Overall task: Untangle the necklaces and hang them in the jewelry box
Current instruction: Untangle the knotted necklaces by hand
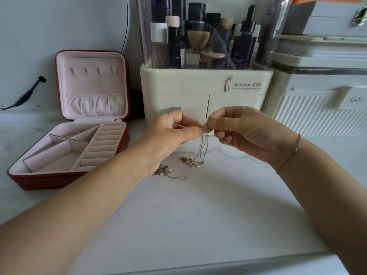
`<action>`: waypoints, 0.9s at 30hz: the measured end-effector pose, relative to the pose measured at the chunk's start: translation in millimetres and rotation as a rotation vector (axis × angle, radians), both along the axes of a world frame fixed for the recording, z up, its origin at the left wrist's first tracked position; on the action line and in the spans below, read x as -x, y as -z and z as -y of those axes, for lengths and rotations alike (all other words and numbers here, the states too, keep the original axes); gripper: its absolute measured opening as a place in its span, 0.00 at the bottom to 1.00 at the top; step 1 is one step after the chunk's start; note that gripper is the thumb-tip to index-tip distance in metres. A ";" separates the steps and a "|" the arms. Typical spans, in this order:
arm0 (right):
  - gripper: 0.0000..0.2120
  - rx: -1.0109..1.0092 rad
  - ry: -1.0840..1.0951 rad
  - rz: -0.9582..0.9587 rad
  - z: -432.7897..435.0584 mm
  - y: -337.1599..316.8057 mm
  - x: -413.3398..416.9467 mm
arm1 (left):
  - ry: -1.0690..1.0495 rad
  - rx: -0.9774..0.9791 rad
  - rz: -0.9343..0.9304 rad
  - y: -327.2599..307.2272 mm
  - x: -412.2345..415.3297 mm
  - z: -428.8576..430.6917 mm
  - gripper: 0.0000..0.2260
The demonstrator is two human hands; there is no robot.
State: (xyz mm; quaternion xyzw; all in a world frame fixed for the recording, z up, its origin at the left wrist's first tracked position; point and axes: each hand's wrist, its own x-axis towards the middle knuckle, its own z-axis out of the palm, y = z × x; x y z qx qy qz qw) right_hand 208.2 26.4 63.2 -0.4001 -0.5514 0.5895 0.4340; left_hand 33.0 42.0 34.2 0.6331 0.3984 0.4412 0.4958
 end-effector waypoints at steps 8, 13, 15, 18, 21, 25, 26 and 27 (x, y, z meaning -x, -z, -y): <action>0.05 -0.016 0.055 0.010 -1.1 1.8 0.1 | 0.021 0.017 -0.030 1.3 -1.9 1.3 0.04; 0.08 0.031 0.043 -0.027 -0.2 1.7 2.1 | 0.061 0.046 -0.003 1.1 -2.9 0.7 0.02; 0.08 0.042 -0.003 -0.027 1.4 0.8 2.2 | 0.089 0.069 0.022 1.2 -2.3 -1.0 0.04; 0.07 0.072 -0.086 -0.079 3.7 -0.3 1.9 | 0.139 0.111 0.042 0.8 -1.3 -1.7 0.09; 0.07 0.101 -0.148 -0.129 4.0 0.9 1.4 | 0.154 0.139 0.057 0.6 -1.1 -3.0 0.16; 0.07 0.082 -0.094 -0.038 1.4 1.5 0.1 | 0.187 0.198 0.137 0.1 0.4 -2.3 0.07; 0.07 0.075 -0.078 -0.019 0.8 1.0 -0.8 | 0.205 0.208 0.155 0.1 0.4 -2.2 0.06; 0.06 0.067 -0.062 -0.007 0.2 0.4 -2.2 | 0.218 0.217 0.173 0.1 0.7 -2.2 0.05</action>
